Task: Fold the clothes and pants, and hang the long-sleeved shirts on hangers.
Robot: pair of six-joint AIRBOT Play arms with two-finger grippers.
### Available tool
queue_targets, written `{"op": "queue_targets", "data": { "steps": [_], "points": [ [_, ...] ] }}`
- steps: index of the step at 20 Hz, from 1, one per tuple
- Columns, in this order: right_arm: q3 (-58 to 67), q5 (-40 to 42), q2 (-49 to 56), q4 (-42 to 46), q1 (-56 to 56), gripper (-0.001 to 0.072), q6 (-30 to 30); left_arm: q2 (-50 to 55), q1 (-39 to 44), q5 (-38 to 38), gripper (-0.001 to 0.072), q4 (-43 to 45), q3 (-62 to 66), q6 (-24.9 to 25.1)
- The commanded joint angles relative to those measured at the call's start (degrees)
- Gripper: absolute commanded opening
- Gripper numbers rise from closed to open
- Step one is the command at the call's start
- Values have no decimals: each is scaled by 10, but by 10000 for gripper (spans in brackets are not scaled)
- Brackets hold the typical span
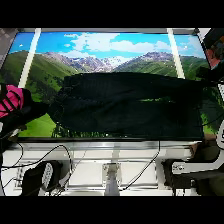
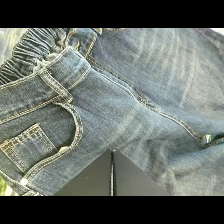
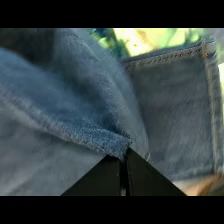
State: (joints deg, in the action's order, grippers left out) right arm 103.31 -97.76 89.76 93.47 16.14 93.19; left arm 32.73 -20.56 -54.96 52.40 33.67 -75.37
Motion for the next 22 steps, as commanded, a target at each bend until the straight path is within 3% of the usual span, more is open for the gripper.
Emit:
{"op": "queue_targets", "data": {
  "steps": [1, 4, 6, 7, 8, 11, 13, 15, 16, 19, 20, 22],
  "points": [
    [-14, 186, 53, 31, -1, 9, -2, 0, 0, 4, 22, 0, 0, 0],
    [-13, 426, 110, 74, -1, 10, 3, 0, 0, 3, 22, 0, 0, 0],
    [-12, 546, 136, 90, 5, 32, 10, 0, 0, 3, 22, 0, 0, 0],
    [-8, 587, 143, 83, 7, 203, 19, 0, 0, 3, 22, 0, 0, -2],
    [-5, 621, 146, 87, 7, 326, 23, 0, 0, 3, 22, -2, 0, -2],
    [23, 673, 146, 84, 19, 343, 23, 0, 0, 3, 22, -2, 0, -2],
    [64, 601, 144, 83, 31, 310, 23, 0, 0, 3, 22, -2, 0, -2],
    [102, 461, 144, 78, 48, 20, 21, 0, 0, 3, 22, -2, 0, -2],
    [104, 410, 144, 60, 60, 10, -2, 0, 0, 3, 22, -2, 0, -2],
    [97, 229, 155, -156, 126, 9, -200, 0, 0, 3, 22, -2, 0, -2],
    [90, 162, 163, -227, 153, 9, -238, 0, 0, 3, 22, -2, 0, -2],
    [66, 83, 171, -271, 193, 13, -269, 0, 0, 3, 22, -2, 0, -2]
  ]
}}
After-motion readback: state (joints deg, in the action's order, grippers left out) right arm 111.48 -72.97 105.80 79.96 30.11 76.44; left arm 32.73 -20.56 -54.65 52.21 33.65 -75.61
